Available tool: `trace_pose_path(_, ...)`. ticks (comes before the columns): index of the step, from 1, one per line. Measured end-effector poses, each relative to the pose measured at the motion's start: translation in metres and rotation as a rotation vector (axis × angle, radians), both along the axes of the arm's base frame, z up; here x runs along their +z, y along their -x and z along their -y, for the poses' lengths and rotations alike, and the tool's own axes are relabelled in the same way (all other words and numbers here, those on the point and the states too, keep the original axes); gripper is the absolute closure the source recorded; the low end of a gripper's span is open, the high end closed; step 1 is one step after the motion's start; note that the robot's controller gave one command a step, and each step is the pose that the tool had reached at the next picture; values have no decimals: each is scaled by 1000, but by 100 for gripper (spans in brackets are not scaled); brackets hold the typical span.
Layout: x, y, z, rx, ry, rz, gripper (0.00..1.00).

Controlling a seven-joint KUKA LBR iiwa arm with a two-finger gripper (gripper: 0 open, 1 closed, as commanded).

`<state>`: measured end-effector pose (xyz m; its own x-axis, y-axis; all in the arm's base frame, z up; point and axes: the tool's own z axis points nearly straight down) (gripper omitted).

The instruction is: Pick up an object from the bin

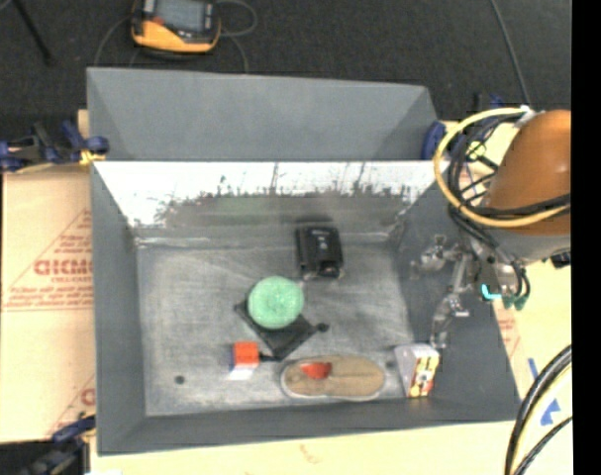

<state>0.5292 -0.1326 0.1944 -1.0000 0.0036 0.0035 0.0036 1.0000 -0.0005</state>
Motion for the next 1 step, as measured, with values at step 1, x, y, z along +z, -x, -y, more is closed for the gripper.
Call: trace_pose_path(1,4,-2,0,4,2,7,0)
